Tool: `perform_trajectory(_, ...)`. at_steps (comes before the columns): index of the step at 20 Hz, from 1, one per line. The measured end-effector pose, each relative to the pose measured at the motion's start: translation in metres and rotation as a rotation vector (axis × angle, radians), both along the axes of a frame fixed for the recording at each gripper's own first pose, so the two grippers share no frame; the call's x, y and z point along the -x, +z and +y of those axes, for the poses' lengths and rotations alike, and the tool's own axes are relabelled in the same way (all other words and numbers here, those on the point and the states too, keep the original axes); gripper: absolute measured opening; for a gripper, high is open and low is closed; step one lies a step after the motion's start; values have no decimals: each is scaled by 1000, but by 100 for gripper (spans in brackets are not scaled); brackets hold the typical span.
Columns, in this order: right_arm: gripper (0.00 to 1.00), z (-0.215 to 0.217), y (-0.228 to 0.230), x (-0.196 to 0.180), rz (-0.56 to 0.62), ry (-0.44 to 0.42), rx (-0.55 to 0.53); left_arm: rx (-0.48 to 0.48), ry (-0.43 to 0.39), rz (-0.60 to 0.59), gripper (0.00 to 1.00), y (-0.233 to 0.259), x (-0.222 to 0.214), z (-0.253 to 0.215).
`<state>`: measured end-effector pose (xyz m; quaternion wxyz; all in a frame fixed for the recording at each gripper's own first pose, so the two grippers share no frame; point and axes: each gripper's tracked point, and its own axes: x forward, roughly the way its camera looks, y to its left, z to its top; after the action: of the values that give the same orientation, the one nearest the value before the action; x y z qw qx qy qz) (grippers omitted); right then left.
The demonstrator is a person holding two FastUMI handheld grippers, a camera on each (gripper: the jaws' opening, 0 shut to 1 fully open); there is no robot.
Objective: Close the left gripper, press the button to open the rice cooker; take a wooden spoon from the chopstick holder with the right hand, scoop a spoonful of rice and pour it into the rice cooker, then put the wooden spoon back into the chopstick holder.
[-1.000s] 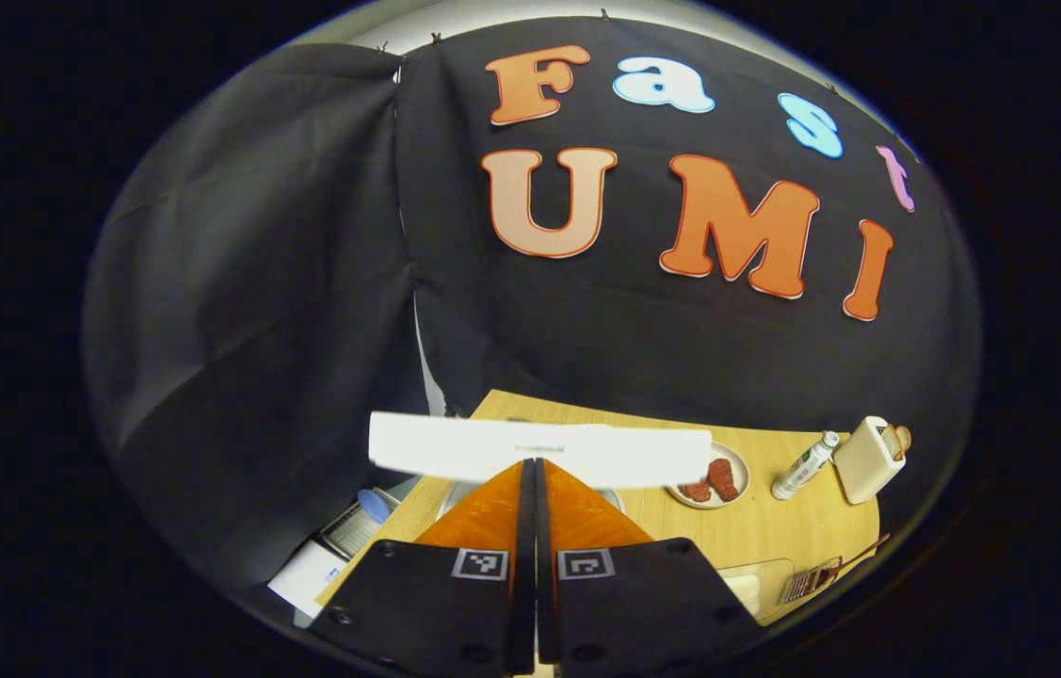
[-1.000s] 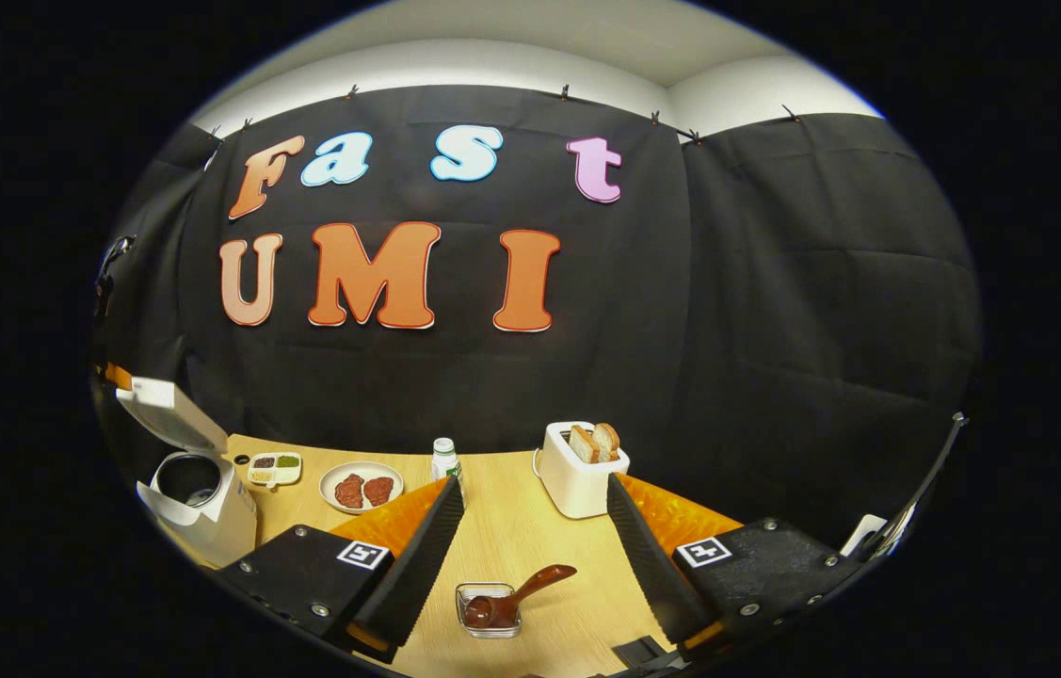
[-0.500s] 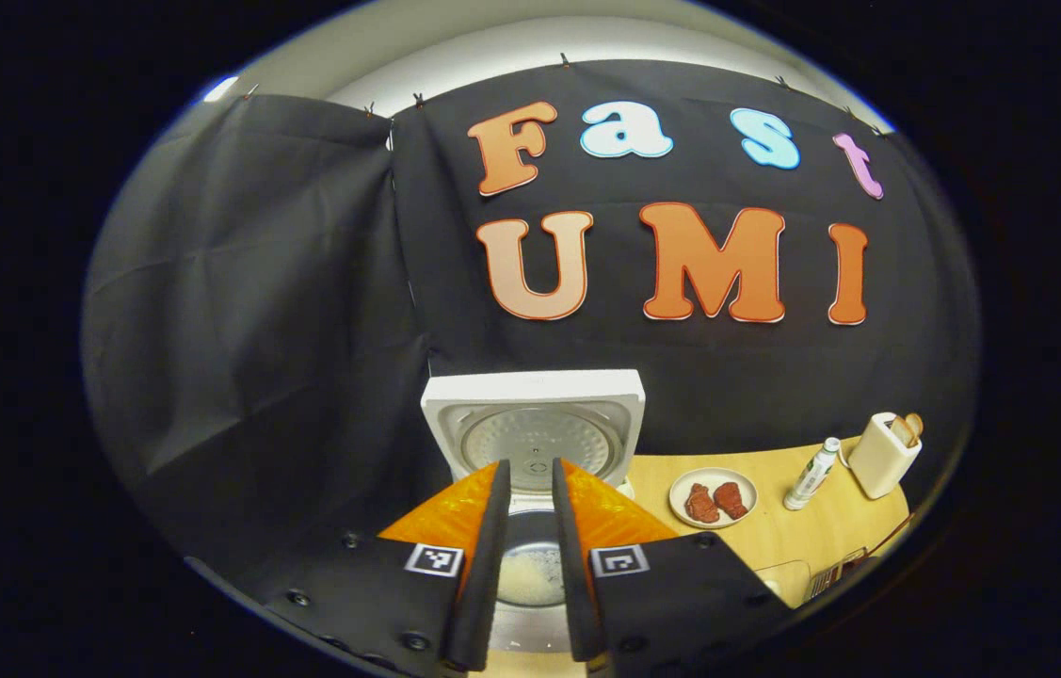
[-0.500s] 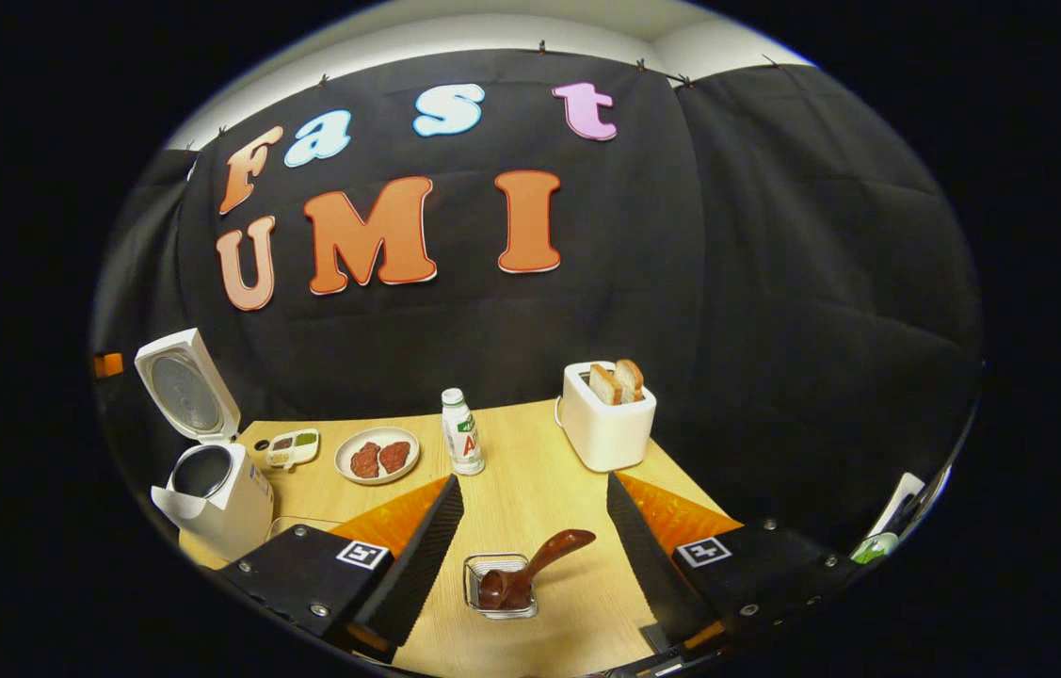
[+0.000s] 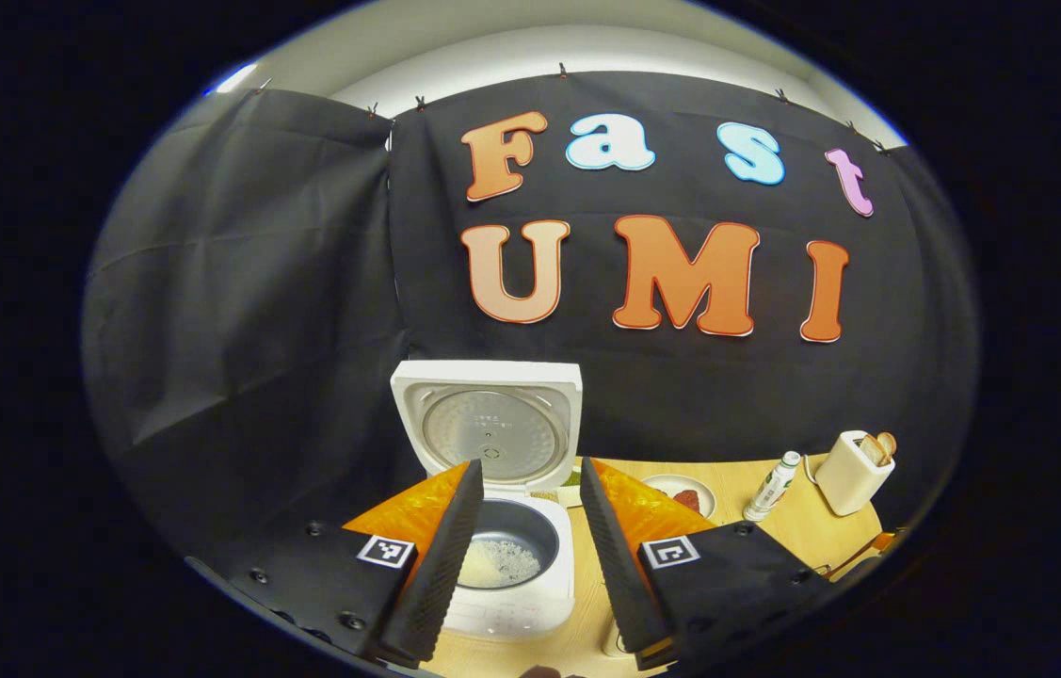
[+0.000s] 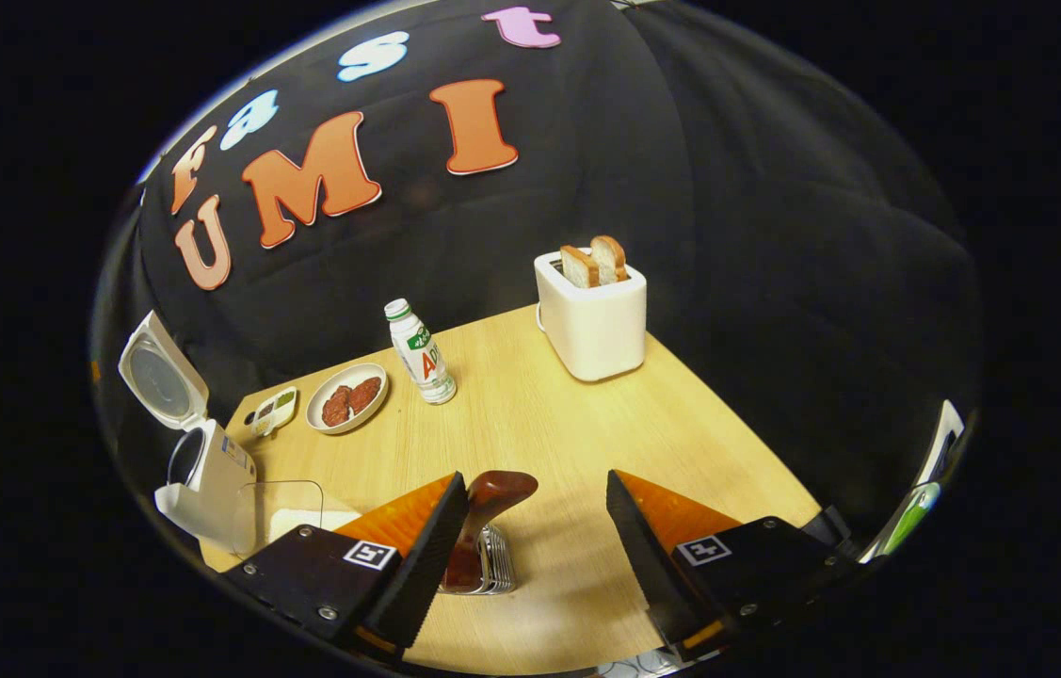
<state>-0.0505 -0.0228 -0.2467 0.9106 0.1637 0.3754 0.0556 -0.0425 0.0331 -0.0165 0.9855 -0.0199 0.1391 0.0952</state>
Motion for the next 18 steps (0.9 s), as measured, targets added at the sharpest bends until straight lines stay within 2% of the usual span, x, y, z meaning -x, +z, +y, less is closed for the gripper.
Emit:
perform_trajectory(2,89,9,-7,0,26,16,-75,-1,-5,-2,73,3,4,-20)
perform_trajectory(7,75,29,-23,-5,62,89,-178,-22,-2,0,73,5,16,-58)
perform_trajectory(9,75,43,-31,-13,89,124,-213,-38,10,7,73,5,26,-66)
perform_trajectory(10,67,51,-32,-18,93,141,-230,-49,17,12,72,5,32,-70)
perform_trajectory(11,75,58,-30,-20,95,166,-248,-60,24,16,72,5,38,-73)
perform_trajectory(16,75,85,-51,-27,176,247,-274,-90,83,56,75,-1,59,-68)
perform_trajectory(18,66,90,-56,-32,192,248,-281,-94,101,68,75,-2,68,-65)
